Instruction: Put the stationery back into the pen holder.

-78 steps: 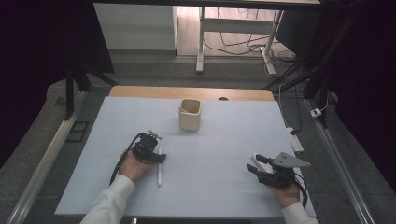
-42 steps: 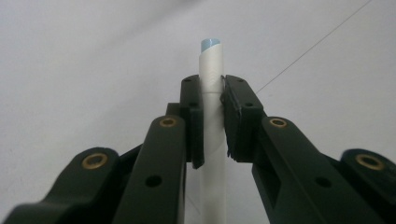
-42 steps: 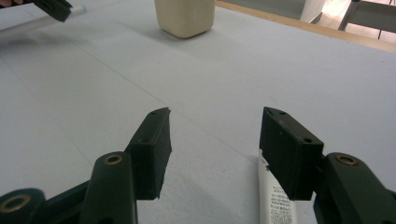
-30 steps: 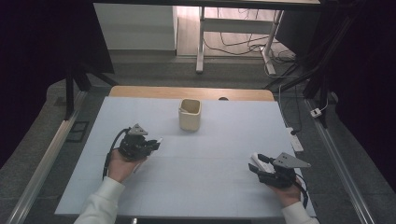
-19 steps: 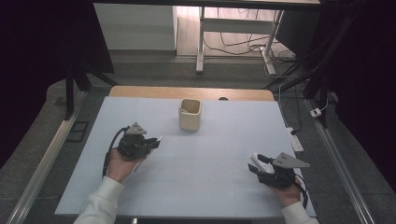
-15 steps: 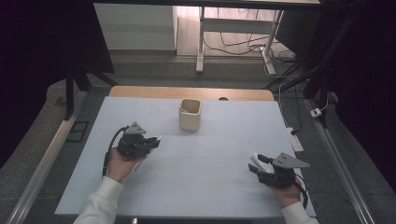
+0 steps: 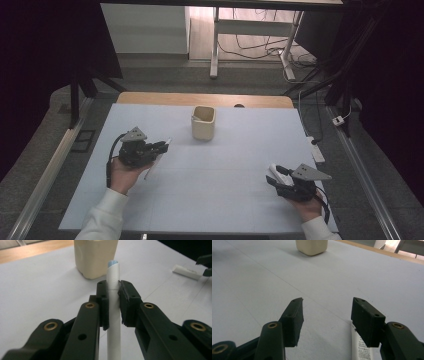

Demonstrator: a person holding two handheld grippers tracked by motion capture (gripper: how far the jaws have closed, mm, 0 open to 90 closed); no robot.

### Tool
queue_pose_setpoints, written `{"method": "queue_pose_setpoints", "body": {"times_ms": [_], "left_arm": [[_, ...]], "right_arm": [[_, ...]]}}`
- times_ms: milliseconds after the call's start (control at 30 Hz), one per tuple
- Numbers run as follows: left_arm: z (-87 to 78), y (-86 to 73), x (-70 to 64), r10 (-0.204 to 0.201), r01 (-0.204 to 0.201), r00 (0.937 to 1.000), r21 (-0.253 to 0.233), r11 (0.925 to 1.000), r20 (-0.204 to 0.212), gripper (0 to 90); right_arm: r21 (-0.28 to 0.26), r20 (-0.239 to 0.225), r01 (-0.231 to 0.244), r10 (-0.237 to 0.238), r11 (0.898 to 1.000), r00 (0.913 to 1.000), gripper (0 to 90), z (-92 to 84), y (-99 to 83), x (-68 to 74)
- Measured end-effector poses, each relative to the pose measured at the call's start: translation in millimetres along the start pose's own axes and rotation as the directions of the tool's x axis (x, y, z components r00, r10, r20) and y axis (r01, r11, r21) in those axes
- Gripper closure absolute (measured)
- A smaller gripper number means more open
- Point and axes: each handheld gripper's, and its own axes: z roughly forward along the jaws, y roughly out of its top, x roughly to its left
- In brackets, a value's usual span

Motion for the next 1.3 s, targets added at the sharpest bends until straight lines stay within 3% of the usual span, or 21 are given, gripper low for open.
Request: {"method": "queue_pose_setpoints", "body": {"times_ms": [133, 400, 1300], "left_arm": [[-6.4, 1.1, 0.8, 0.0, 0.002, 0.9997, -0.059, 0.9982, 0.023, 78.0], [-15.6, 2.9, 2.0, -0.008, 0.014, 0.999, -0.125, 0.992, 0.045, 78.0], [-24.1, 5.2, 1.3, -0.014, 0.032, 0.9963, -0.221, 0.9748, 0.085, 77.9]], "right_arm": [[0.003, -0.001, 0.003, -0.003, 1.0, 1.0, 42.9, 0.4, -0.2, 0.3], [0.007, -0.001, 0.004, -0.004, 1.0, 1.0, 42.9, 0.6, -0.5, 0.2], [0.014, 0.003, 0.015, -0.015, 1.0, 0.9999, 42.8, 1.5, -1.1, 0.8]]}}
